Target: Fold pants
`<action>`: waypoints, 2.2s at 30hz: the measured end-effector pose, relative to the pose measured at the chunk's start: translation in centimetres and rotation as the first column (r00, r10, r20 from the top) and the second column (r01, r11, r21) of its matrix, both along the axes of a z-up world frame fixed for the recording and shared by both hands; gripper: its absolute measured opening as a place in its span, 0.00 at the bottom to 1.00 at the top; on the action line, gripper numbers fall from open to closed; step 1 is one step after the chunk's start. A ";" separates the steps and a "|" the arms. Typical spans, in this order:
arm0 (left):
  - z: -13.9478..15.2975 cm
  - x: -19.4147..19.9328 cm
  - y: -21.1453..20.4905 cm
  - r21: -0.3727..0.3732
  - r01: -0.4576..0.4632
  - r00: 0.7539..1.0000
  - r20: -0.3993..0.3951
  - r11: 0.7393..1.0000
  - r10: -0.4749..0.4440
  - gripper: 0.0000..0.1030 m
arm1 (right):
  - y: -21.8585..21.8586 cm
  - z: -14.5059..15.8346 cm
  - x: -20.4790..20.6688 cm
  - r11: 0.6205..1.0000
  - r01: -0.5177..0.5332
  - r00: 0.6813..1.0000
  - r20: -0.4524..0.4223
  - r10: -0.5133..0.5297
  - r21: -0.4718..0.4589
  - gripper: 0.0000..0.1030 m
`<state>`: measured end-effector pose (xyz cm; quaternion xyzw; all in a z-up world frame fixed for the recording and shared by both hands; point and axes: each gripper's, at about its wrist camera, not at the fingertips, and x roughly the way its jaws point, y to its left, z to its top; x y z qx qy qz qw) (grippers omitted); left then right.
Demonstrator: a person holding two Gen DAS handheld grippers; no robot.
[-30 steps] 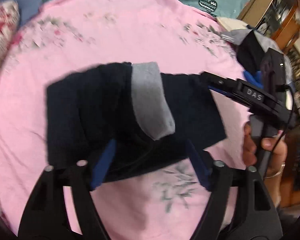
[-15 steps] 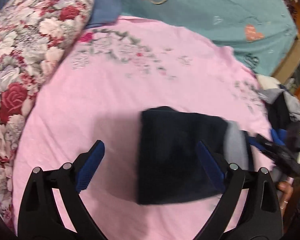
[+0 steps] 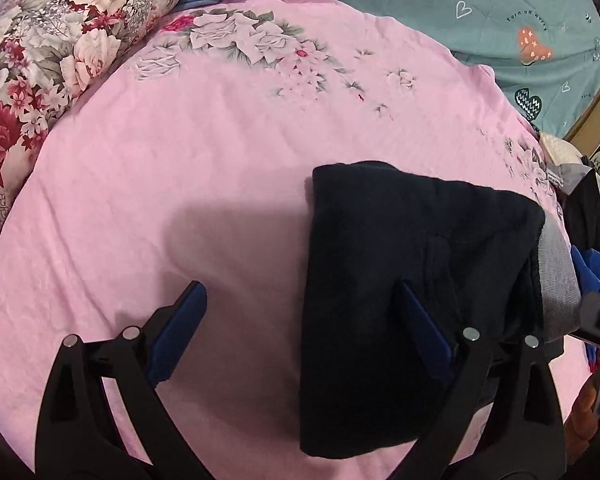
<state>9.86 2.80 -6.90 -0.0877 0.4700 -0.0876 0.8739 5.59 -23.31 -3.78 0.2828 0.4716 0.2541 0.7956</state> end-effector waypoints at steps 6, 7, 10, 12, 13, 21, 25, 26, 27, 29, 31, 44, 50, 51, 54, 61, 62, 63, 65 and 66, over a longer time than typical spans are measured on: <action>-0.4 0.5 1.4 -0.072 -0.040 0.999 -0.029 0.997 0.038 0.94 | 4.8 0.0 0.9 0.964 0.045 0.999 0.028 -0.039 -0.262 0.39; -0.3 0.5 1.6 -0.068 -0.065 0.998 -0.026 0.996 0.063 0.94 | 5.3 -0.1 1.1 0.956 0.050 0.999 0.020 -0.046 -0.288 0.30; 0.5 0.3 2.4 -0.066 -0.097 0.995 0.013 0.993 0.098 0.94 | 5.5 0.4 1.1 0.952 0.055 0.998 0.035 -0.047 -0.301 0.23; 1.1 0.0 3.5 -0.110 -0.133 0.990 0.027 0.985 0.137 0.94 | 5.6 1.6 0.6 0.960 0.035 0.996 0.085 -0.012 -0.279 0.21; 1.5 -0.2 4.5 -0.147 -0.168 0.984 0.041 0.975 0.176 0.94 | 5.5 2.5 0.0 0.968 0.023 0.993 0.119 0.007 -0.248 0.21; 0.5 0.2 7.0 -0.342 -0.232 0.972 -0.053 0.910 0.228 0.94 | -3.3 6.3 -4.1 0.989 0.133 0.948 0.298 -0.108 -0.064 0.19; 0.3 0.5 3.9 -0.275 -0.133 0.991 -0.042 0.952 0.126 0.94 | -9.6 1.8 -3.8 0.953 0.278 0.956 0.135 -0.262 -0.122 0.19; 0.3 0.4 3.3 -0.260 -0.113 0.994 -0.038 0.959 0.107 0.94 | -10.4 -0.1 -3.3 0.945 0.283 0.959 0.063 -0.276 -0.162 0.20; 0.2 0.4 2.7 -0.240 -0.091 0.996 -0.034 0.966 0.086 0.94 | -10.6 -1.5 -2.9 0.941 0.278 0.960 0.012 -0.281 -0.192 0.21; 0.1 0.3 1.6 -0.206 -0.053 0.998 -0.034 0.977 0.047 0.94 | -11.3 -3.0 -2.9 0.946 0.277 0.960 -0.001 -0.282 -0.168 0.25; 0.0 0.2 1.1 -0.179 -0.032 0.999 -0.028 0.983 0.027 0.94 | -11.1 -2.2 -2.8 0.948 0.257 0.965 -0.003 -0.262 -0.187 0.33; 6.1 0.6 -7.2 -0.154 0.129 0.990 0.071 0.980 -0.120 0.94 | -8.5 4.9 -1.1 0.942 0.267 0.946 0.240 -0.217 -0.202 0.37; 1.1 7.6 -11.9 0.007 0.112 0.985 -0.133 0.994 -0.110 0.96 | -7.3 1.8 2.6 0.991 0.090 0.993 0.086 -0.082 -0.101 0.40; -0.1 8.5 -11.7 -0.019 0.108 0.978 -0.179 0.994 -0.110 0.97 | -7.8 1.0 3.5 0.989 0.090 0.994 0.064 -0.083 -0.118 0.40; -0.2 8.6 -10.8 -0.047 0.084 0.977 -0.195 0.995 -0.091 0.98 | -11.5 -1.2 4.5 0.990 0.134 0.991 -0.002 -0.135 -0.052 0.12; 2.6 2.4 -7.2 -0.108 0.013 0.990 -0.136 0.994 -0.027 0.98 | -11.4 1.7 -2.8 0.988 0.120 0.990 0.088 -0.111 -0.098 0.34; 1.7 2.0 -7.5 -0.099 0.033 0.985 -0.164 0.995 -0.049 0.98 | -10.7 1.9 -3.9 0.994 0.085 0.991 0.110 -0.077 -0.068 0.43; 0.4 1.9 -7.9 -0.091 0.049 0.976 -0.206 0.995 -0.067 0.98 | -9.6 1.9 -4.5 0.998 0.040 0.992 0.122 -0.034 -0.049 0.54; -1.0 1.7 -8.4 -0.048 0.069 0.976 -0.202 0.996 -0.077 0.98 | -8.1 0.3 -4.6 0.998 -0.004 0.997 0.072 0.008 -0.064 0.56; -0.9 1.2 -8.4 0.000 0.068 0.979 -0.191 0.998 -0.067 0.98 | -8.3 -0.9 -4.2 0.997 0.017 1.000 0.019 -0.016 -0.078 0.55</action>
